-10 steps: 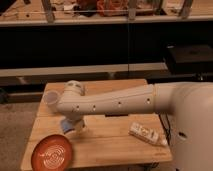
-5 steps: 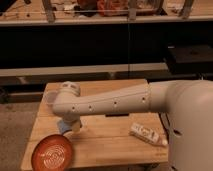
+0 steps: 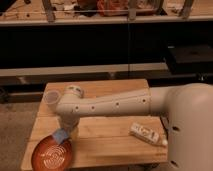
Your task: Place the white sponge in the ceramic bowl
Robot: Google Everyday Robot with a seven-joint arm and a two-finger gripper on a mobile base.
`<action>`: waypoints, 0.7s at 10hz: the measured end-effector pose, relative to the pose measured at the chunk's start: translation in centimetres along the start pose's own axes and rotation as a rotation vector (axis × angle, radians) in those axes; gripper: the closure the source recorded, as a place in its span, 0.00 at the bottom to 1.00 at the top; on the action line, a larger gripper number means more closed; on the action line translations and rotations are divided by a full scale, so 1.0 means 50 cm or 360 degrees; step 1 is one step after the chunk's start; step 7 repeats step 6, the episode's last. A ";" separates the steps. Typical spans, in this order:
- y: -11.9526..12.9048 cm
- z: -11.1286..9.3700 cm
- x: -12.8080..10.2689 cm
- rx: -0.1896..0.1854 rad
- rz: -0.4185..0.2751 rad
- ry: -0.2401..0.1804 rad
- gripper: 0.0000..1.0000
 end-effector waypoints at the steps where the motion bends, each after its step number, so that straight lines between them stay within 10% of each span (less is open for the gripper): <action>1: 0.005 0.016 -0.018 -0.0009 -0.0050 -0.0026 1.00; 7: -0.004 0.045 -0.133 -0.0052 -0.0360 -0.0095 0.79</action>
